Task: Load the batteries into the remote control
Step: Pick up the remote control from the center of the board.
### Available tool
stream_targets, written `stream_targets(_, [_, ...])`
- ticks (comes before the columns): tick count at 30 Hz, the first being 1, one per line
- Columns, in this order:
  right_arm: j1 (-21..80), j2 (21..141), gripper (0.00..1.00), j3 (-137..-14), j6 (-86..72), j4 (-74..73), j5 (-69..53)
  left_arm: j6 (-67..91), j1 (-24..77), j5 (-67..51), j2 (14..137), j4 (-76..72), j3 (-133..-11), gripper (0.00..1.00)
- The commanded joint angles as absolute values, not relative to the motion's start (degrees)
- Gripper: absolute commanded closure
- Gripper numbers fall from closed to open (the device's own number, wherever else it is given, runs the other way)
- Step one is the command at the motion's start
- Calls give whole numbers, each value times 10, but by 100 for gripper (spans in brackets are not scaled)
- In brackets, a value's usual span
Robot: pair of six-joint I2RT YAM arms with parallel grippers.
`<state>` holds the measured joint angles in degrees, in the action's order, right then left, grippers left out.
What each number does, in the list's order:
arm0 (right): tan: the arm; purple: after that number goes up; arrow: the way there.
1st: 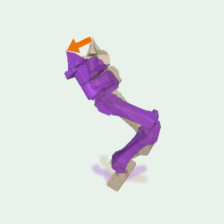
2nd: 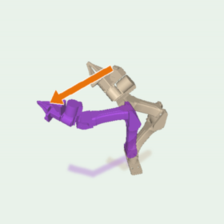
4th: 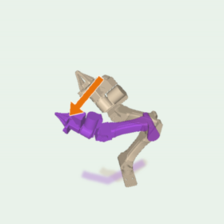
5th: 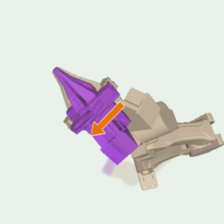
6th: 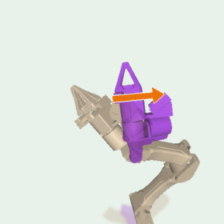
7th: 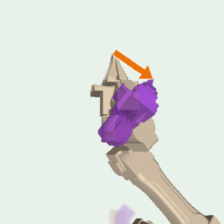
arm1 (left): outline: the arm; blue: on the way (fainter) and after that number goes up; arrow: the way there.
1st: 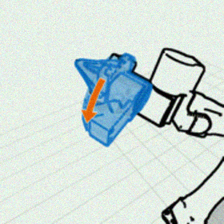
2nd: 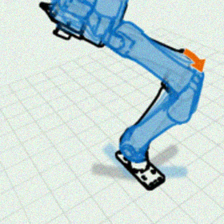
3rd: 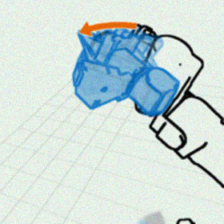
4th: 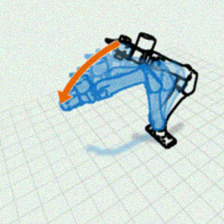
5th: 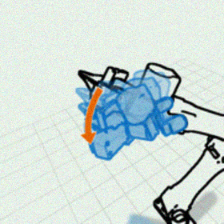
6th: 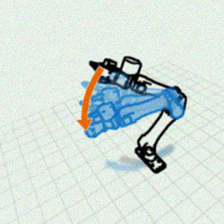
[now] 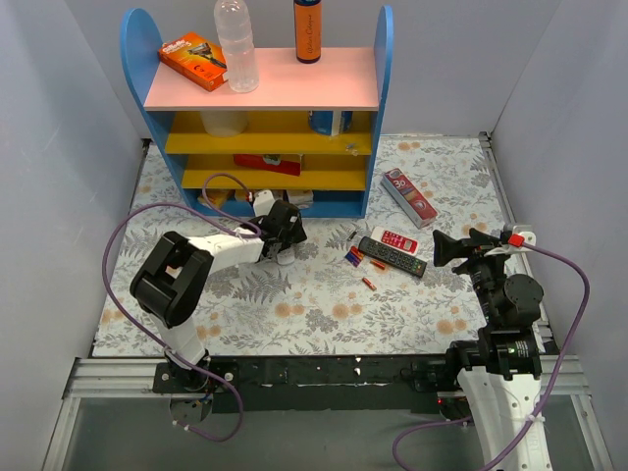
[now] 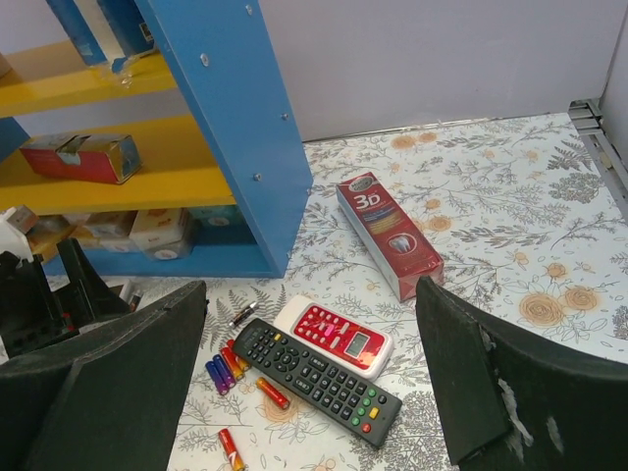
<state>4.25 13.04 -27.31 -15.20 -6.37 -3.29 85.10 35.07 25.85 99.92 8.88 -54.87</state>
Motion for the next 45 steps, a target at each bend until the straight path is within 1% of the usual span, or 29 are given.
stream_targets(1, [48, 124, 6, -287, -142, -54, -23, 850, 349, 262, 1005, 110, -562, 7])
stream_targets(4, [49, 124, 6, -287, -142, -50, -23, 848, 348, 259, 997, 112, -548, 16])
stream_targets(5, [48, 125, 6, -286, -142, -50, -24, 848, 348, 257, 994, 112, -541, 22])
stream_targets(9, [49, 127, 7, -285, -144, -47, -28, 846, 349, 249, 990, 124, -530, 31])
stream_targets(12, [48, 129, 7, -281, -148, -40, -37, 838, 349, 245, 980, 132, -523, 41])
stream_targets(14, [48, 134, 7, -279, -151, -34, -49, 833, 349, 243, 971, 135, -521, 46])
stream_targets(17, [48, 147, 7, -276, -156, -29, -72, 831, 349, 229, 948, 135, -509, 56])
stream_targets(18, [48, 156, 7, -274, -159, -27, -80, 831, 350, 223, 941, 135, -508, 60])
stream_targets(20, [48, 170, 7, -268, -170, -17, -108, 831, 350, 207, 916, 134, -499, 66])
stream_targets(23, [49, 208, 7, -259, -180, -5, -182, 838, 349, 185, 873, 131, -483, 68])
stream_targets(26, [48, 250, 7, -230, -214, 74, -263, 851, 349, 165, 817, 116, -456, 72])
stream_targets(28, [51, 286, 7, -196, -263, 157, -322, 869, 349, 155, 782, 95, -440, 73])
stream_targets(30, [61, 326, 7, -174, -302, 213, -346, 881, 349, 131, 731, 68, -407, 77])
stream_targets(31, [82, 339, 7, -157, -331, 272, -357, 896, 349, 121, 714, 36, -392, 78])
stream_targets(32, [97, 352, 7, -150, -344, 294, -358, 904, 350, 113, 696, 20, -381, 80])
stream_targets(33, [117, 377, 7, -146, -354, 320, -354, 912, 349, 96, 667, 5, -359, 84])
stream_targets(34, [156, 390, 7, -137, -374, 367, -345, 919, 348, 85, 651, -30, -348, 84])
stream_targets(37, [228, 449, 7, -120, -418, 460, -330, 948, 349, 54, 607, -89, -314, 87])
stream_targets(38, [243, 466, 7, -110, -448, 533, -325, 966, 349, 48, 598, -101, -307, 88])
stream_targets(39, [259, 499, 7, -108, -460, 561, -320, 972, 349, 43, 588, -124, -301, 89])
stream_targets(43, [347, 575, 9, -126, -478, 647, -290, 1007, 349, 1, 563, -186, -270, 90])
stream_targets(45, [369, 621, 9, -138, -496, 708, -287, 1028, 349, -29, 558, -227, -260, 90])
